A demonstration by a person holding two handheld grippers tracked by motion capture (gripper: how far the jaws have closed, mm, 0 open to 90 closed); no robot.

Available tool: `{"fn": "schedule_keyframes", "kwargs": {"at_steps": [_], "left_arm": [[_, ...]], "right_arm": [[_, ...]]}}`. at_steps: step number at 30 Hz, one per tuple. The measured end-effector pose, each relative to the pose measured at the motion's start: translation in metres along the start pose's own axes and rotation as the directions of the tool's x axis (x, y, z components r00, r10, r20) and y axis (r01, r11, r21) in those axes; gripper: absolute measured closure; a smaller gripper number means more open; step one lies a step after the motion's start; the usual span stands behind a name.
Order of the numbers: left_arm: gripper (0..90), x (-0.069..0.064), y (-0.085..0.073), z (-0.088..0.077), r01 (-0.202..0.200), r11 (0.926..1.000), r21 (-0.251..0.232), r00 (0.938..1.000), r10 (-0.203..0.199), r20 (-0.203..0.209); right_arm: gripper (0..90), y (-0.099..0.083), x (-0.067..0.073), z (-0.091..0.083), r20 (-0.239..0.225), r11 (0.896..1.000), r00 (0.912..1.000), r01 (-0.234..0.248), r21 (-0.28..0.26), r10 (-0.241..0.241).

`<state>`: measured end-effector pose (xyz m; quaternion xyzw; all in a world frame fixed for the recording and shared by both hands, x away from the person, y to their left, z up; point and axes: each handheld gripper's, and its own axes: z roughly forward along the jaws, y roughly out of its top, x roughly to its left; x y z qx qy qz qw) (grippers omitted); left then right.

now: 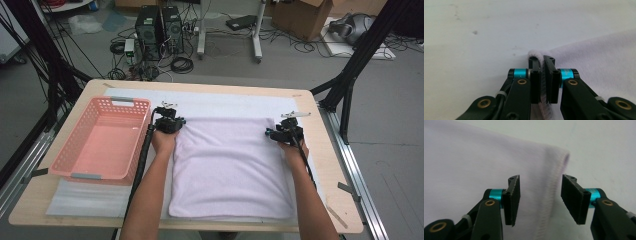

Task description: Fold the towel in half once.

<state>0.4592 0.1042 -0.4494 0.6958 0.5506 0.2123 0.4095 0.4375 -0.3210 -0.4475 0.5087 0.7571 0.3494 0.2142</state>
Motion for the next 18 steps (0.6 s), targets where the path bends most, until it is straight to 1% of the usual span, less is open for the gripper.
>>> {"fn": "schedule_keyframes", "kwargs": {"at_steps": [1,2,3,4,5,6,7,8,9,10,11,12,13,14,15,16,17,18], "left_arm": [[84.9,0.001,0.001,-0.001,-0.008,0.9995,-0.031,0.9999,0.008,-0.014],[84.9,0.001,0.002,-0.002,-0.011,0.9994,-0.033,0.9998,0.01,-0.016],[84.9,0.002,0.002,-0.002,-0.005,0.9991,-0.043,0.9999,0.004,-0.014],[84.9,0.002,0.002,-0.002,-0.005,0.9989,-0.046,0.9998,0.004,-0.019],[85.0,0.002,0.002,-0.002,-0.006,0.9987,-0.051,0.9998,0.005,-0.021],[85.0,0.001,0.002,-0.002,-0.006,0.9986,-0.053,0.9997,0.005,-0.023],[84.9,0.0,0.002,-0.002,-0.013,0.9979,-0.063,0.9997,0.011,-0.021],[84.9,-0.001,0.002,-0.002,-0.021,0.9973,-0.07,0.9997,0.02,-0.016],[84.8,-0.003,0.002,-0.002,-0.039,0.9962,-0.078,0.9992,0.038,-0.014],[84.2,-0.003,0.001,-0.001,-0.045,0.9963,-0.073,0.999,0.045,-0.007],[80.4,-0.002,0.001,-0.001,-0.023,0.9977,-0.063,0.9997,0.023,-0.003],[69.3,0.001,0.001,-0.001,0.011,0.9985,-0.053,0.9999,-0.011,0.004],[60.7,0.004,0.001,-0.002,0.038,0.9982,-0.046,0.9991,-0.038,0.02],[59.4,0.006,0.001,-0.004,0.039,0.9982,-0.045,0.9988,-0.038,0.032],[54.7,0.007,0.002,-0.007,0.032,0.9983,-0.048,0.9987,-0.03,0.041],[50.5,0.008,0.003,-0.01,0.037,0.9978,-0.054,0.9975,-0.034,0.061],[48.1,0.008,0.005,-0.013,0.04,0.9972,-0.063,0.9959,-0.035,0.083],[45.4,0.008,0.007,-0.017,0.033,0.9969,-0.072,0.9954,-0.026,0.092]], "right_arm": [[66.5,-0.001,-0.007,0.003,0.0,0.998,0.9988,-0.048,-0.035,0.048],[82.3,0.0,-0.009,0.004,-0.017,0.998,0.9983,-0.057,-0.038,0.056],[86.0,0.001,-0.008,0.004,-0.011,0.998,0.9991,-0.041,-0.044,0.041],[86.8,0.002,-0.008,0.005,0.008,0.999,0.9998,-0.02,-0.048,0.02],[87.3,0.003,-0.007,0.005,0.023,0.998,0.9995,-0.022,-0.052,0.023],[87.5,0.003,-0.007,0.005,0.054,0.997,0.9979,-0.03,-0.067,0.034],[87.5,0.002,-0.009,0.005,0.069,0.995,0.9959,-0.053,-0.079,0.058],[87.7,0.002,-0.009,0.004,0.088,0.994,0.9935,-0.065,-0.092,0.073],[87.6,0.002,-0.01,0.003,0.099,0.993,0.9922,-0.066,-0.097,0.075],[87.2,0.002,-0.01,0.004,0.102,0.994,0.9922,-0.062,-0.093,0.071],[83.8,0.002,-0.01,0.004,0.102,0.994,0.9925,-0.059,-0.087,0.068],[72.7,0.002,-0.01,0.004,0.104,0.994,0.9921,-0.061,-0.085,0.07],[62.7,0.002,-0.011,0.003,0.111,0.994,0.9904,-0.074,-0.084,0.083],[56.8,0.002,-0.014,0.001,0.103,0.991,0.9891,-0.096,-0.088,0.105],[53.8,0.002,-0.017,-0.003,0.086,0.989,0.9889,-0.113,-0.09,0.121],[50.7,0.002,-0.02,-0.006,0.084,0.989,0.9892,-0.112,-0.092,0.12],[49.2,0.003,-0.022,-0.011,0.077,0.989,0.9898,-0.112,-0.096,0.12],[49.0,0.004,-0.024,-0.016,0.057,0.988,0.9915,-0.111,-0.104,0.117]]}}
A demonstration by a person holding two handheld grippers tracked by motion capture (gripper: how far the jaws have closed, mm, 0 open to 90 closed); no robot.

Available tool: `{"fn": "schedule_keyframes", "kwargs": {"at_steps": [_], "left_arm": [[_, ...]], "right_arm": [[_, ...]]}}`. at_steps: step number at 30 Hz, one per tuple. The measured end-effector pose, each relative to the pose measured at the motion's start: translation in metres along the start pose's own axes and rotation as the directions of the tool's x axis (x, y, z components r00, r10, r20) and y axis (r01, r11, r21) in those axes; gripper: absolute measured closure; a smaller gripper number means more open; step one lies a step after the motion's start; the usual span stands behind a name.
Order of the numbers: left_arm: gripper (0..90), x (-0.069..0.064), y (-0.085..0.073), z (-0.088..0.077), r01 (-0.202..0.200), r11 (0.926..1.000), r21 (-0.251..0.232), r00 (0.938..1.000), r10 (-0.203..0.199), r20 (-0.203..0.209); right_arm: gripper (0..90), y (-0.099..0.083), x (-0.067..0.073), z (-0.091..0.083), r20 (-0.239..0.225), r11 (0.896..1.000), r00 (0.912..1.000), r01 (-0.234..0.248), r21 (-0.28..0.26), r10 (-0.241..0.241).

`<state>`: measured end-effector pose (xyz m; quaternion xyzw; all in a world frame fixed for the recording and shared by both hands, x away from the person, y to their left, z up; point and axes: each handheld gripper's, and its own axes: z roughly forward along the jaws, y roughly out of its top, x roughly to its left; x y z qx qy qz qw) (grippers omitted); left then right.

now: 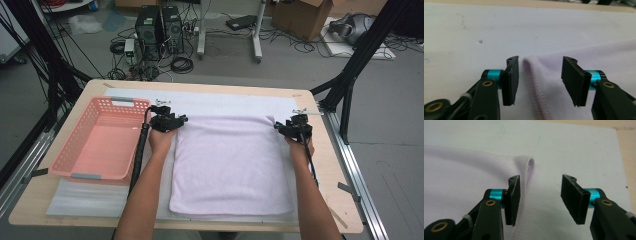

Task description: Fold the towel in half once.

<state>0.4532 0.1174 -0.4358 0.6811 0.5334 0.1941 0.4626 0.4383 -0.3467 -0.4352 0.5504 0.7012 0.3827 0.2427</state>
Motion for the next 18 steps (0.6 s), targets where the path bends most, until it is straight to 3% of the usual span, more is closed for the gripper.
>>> {"fn": "schedule_keyframes", "kwargs": {"at_steps": [5,9,11,14,18], "left_arm": [[34.7,-0.002,0.006,-0.016,0.008,0.9994,-0.035,0.9957,-0.004,0.092],[25.7,-0.007,0.005,-0.028,-0.007,0.9978,-0.066,0.9921,0.016,0.125],[18.4,-0.014,0.0,-0.041,-0.036,0.9952,-0.092,0.9904,0.047,0.13],[18.6,-0.018,-0.006,-0.052,-0.044,0.9924,-0.115,0.9853,0.062,0.159],[18.5,-0.022,-0.013,-0.062,-0.055,0.99,-0.13,0.981,0.078,0.178]], "right_arm": [[39.2,0.008,-0.003,-0.026,-0.078,0.998,0.9967,0.016,-0.064,-0.021],[36.3,0.009,-0.002,-0.041,-0.11,0.994,0.9913,0.063,-0.092,-0.073],[34.8,0.007,-0.001,-0.056,-0.144,0.99,0.9828,0.102,-0.101,-0.116],[33.8,0.003,0.001,-0.067,-0.167,0.985,0.9726,0.149,-0.088,-0.162],[30.5,-0.004,0.008,-0.081,-0.189,0.975,0.9599,0.186,-0.126,-0.207]]}}
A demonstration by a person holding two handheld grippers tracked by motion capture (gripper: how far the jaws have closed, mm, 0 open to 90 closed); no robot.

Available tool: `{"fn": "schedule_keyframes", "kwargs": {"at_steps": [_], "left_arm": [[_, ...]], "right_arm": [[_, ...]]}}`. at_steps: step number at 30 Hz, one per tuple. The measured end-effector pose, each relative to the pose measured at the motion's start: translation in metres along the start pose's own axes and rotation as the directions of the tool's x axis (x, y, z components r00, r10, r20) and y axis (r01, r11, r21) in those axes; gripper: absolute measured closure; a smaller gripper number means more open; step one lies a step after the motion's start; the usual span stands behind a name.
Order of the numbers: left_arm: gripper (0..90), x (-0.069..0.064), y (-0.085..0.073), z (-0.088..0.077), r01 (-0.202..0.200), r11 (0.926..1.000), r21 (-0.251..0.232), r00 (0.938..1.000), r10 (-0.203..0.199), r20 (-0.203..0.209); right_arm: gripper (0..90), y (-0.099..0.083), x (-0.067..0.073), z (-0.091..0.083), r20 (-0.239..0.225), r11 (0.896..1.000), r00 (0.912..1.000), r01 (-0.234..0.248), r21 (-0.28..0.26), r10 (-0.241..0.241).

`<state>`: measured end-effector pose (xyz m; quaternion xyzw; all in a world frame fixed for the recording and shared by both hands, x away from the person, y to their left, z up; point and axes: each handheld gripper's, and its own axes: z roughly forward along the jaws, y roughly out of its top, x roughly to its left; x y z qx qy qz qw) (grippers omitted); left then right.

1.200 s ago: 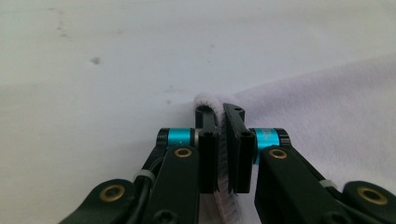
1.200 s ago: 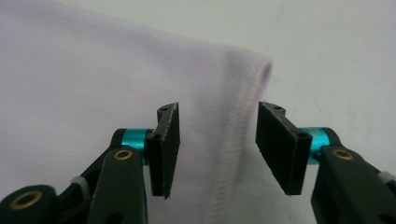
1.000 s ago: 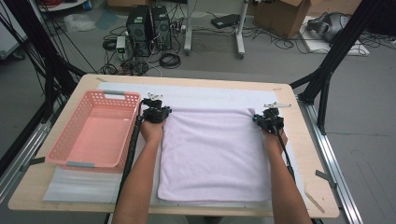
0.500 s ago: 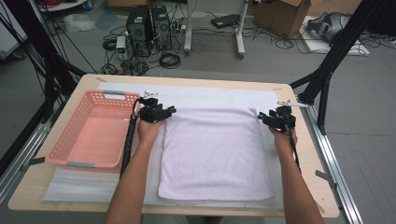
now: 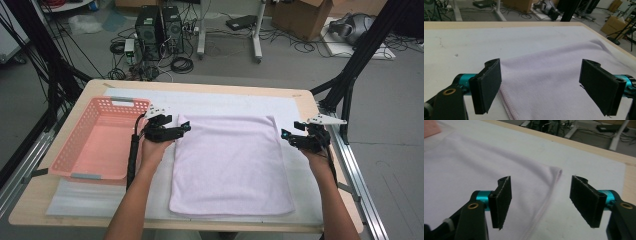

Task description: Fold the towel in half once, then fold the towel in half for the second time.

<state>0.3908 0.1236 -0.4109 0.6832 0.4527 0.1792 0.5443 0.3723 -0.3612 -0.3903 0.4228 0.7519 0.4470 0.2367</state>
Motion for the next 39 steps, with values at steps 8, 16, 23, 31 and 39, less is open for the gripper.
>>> {"fn": "schedule_keyframes", "kwargs": {"at_steps": [8,16,23,31,39], "left_arm": [[18.2,-0.008,0.002,-0.012,-0.036,0.9993,0.006,0.9989,0.036,0.031],[18.3,-0.012,0.003,-0.018,-0.053,0.9986,-0.003,0.9974,0.053,0.048],[19.6,-0.01,-0.003,-0.016,-0.046,0.9987,0.021,0.9985,0.046,0.031],[21.8,-0.004,-0.005,-0.01,-0.039,0.9987,0.032,0.9988,0.038,0.031],[22.6,0.007,0.004,0.002,-0.01,0.9987,0.049,0.9998,0.009,0.018]], "right_arm": [[23.1,-0.006,0.009,-0.009,-0.019,1.0,0.9997,0.013,-0.015,-0.014],[22.3,-0.007,0.007,-0.01,-0.02,1.0,0.9998,0.003,-0.003,-0.003],[22.2,-0.007,0.008,-0.008,-0.016,1.0,0.9998,0.009,0.0,-0.009],[22.1,-0.007,0.003,-0.004,-0.012,1.0,0.9998,-0.016,0.006,0.016],[22.0,-0.001,0.0,0.013,-0.004,0.999,0.9994,-0.036,0.027,0.036]]}}
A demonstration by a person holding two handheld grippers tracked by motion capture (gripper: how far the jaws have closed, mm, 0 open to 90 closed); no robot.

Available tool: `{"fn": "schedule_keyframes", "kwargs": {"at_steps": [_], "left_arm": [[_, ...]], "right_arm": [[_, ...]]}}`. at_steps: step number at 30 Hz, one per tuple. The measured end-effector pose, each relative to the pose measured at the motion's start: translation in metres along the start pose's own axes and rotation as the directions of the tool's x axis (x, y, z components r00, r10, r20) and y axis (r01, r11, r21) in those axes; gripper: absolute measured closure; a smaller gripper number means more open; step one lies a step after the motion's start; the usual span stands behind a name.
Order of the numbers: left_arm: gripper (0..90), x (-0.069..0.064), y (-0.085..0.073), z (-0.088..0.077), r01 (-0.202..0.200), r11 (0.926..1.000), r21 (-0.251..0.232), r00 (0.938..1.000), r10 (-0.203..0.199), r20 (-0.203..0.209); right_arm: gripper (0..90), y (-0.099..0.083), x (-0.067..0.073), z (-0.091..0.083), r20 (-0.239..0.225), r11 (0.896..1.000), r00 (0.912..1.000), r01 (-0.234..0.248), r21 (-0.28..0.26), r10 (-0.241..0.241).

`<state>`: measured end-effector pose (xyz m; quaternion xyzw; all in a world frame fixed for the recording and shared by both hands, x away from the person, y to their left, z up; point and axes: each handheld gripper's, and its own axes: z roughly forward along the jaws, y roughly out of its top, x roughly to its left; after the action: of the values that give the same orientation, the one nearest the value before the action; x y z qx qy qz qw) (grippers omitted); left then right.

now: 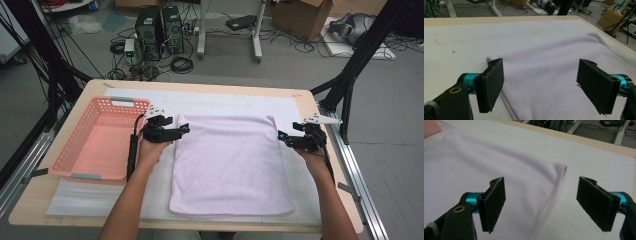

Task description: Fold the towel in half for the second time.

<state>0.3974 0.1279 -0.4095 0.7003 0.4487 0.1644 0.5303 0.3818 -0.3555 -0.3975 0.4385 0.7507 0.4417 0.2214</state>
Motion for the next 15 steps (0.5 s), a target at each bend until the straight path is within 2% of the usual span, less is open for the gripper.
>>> {"fn": "schedule_keyframes", "kwargs": {"at_steps": [2,3,4,7,9,10,11,12,13,14,15], "left_arm": [[23.7,0.005,0.003,0.005,0.009,1.0,0.003,0.9998,-0.009,-0.017],[24.6,0.011,0.005,0.011,0.019,0.9996,0.019,0.9991,-0.019,-0.037],[24.6,0.014,0.005,0.015,0.01,0.9997,0.024,0.9982,-0.009,-0.059],[26.7,0.02,0.007,0.028,0.016,0.9988,0.045,0.9947,-0.011,-0.102],[27.6,0.023,0.007,0.031,0.008,0.9992,0.039,0.9942,-0.004,-0.107],[27.2,0.028,0.008,0.041,0.024,0.9972,0.07,0.9933,-0.016,-0.114],[28.1,0.032,0.01,0.046,0.024,0.9964,0.081,0.9919,-0.013,-0.126],[28.4,0.032,0.01,0.046,0.024,0.9964,0.081,0.9919,-0.013,-0.126],[28.8,0.038,0.014,0.055,0.037,0.9958,0.083,0.9907,-0.026,-0.133],[28.9,0.038,0.014,0.055,0.037,0.9958,0.083,0.9907,-0.026,-0.133],[28.9,0.043,0.018,0.065,0.041,0.992,0.12,0.9894,-0.023,-0.144]], "right_arm": [[22.1,0.001,-0.002,0.006,0.008,1.0,0.9998,-0.018,0.008,0.017],[22.1,0.001,-0.002,0.009,0.005,1.0,0.9998,-0.021,0.017,0.021],[22.1,0.001,-0.002,0.011,0.002,0.999,0.9997,-0.024,0.025,0.024],[22.0,-0.001,-0.002,0.018,-0.006,0.999,1.0,-0.007,0.05,0.008],[22.1,-0.002,-0.003,0.02,-0.005,0.999,1.0,-0.008,0.054,0.008],[22.1,-0.002,-0.004,0.021,-0.003,0.999,0.9999,-0.01,0.049,0.011],[22.1,-0.002,-0.006,0.022,0.002,0.999,0.9999,-0.015,0.05,0.015],[22.1,-0.001,-0.008,0.023,0.008,0.998,0.9998,-0.017,0.055,0.017],[22.1,0.001,-0.009,0.025,0.017,0.998,0.9996,-0.024,0.063,0.023],[22.1,0.002,-0.011,0.026,0.018,0.998,0.9995,-0.026,0.052,0.025],[22.1,0.003,-0.012,0.028,0.022,0.999,0.9993,-0.03,0.045,0.029]]}}
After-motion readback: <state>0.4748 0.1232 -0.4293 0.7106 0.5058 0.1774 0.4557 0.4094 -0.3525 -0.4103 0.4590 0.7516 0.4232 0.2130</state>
